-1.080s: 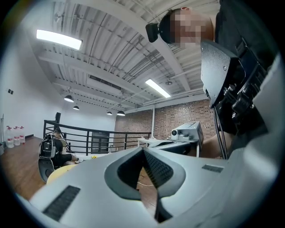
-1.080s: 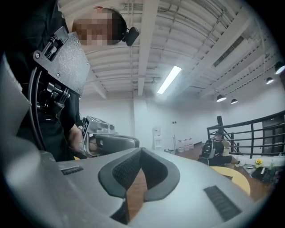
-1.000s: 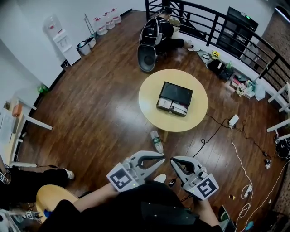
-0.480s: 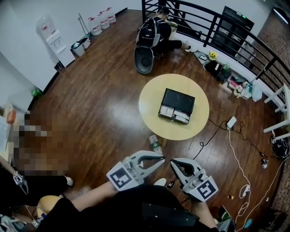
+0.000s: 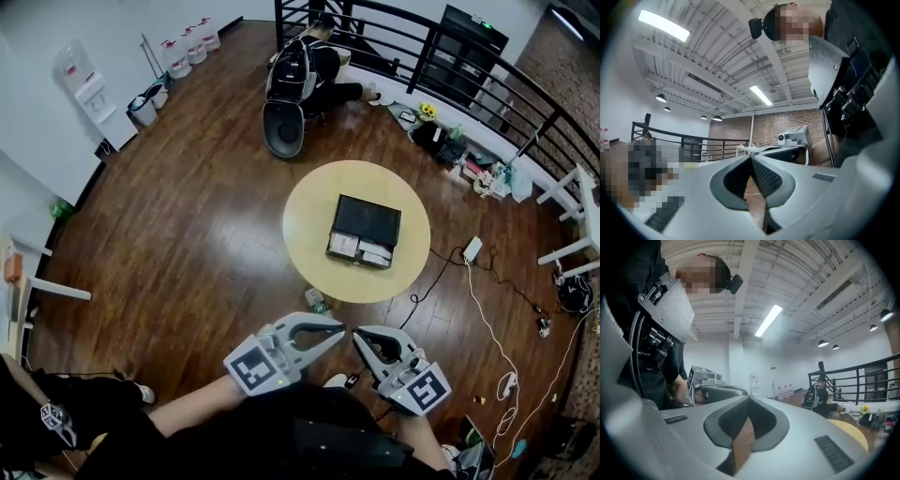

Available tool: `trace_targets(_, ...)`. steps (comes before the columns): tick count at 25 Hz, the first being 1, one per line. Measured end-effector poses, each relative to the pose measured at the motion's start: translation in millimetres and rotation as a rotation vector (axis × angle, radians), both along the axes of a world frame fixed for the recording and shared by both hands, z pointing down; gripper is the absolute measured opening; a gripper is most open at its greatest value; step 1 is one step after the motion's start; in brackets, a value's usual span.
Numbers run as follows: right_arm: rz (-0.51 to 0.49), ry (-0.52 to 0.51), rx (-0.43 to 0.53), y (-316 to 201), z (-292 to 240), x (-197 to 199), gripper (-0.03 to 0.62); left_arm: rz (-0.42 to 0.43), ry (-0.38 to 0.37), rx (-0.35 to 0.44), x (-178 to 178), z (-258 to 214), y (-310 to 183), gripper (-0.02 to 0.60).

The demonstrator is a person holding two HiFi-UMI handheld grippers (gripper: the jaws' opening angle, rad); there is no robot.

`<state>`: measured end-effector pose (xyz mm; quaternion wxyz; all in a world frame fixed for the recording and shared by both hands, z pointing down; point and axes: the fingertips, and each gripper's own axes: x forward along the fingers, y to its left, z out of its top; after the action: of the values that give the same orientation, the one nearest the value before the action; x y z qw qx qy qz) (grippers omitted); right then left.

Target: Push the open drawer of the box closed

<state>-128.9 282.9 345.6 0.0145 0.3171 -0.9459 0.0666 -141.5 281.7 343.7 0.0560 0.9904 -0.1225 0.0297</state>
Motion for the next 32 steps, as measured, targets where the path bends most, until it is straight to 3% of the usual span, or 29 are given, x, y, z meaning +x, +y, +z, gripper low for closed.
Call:
trace_targets(8, 0.080, -0.004, -0.004, -61, -2, -33, 0.009, 0.051, 0.013, 0.005, -38, 0, -63, 0.029)
trace_targets(16, 0.128, 0.021, -0.014, -87, 10, -49, 0.009, 0.079, 0.025, 0.012, -60, 10, -100, 0.029)
trace_targets(25, 0.095, 0.010, -0.015, -91, 23, 1, 0.009, 0.029, 0.007, -0.001, -16, 22, -111, 0.029)
trace_targets(32, 0.012, -0.010, -0.003, -100, 21, 74, 0.009, -0.056, 0.014, 0.017, 53, 13, -116, 0.029)
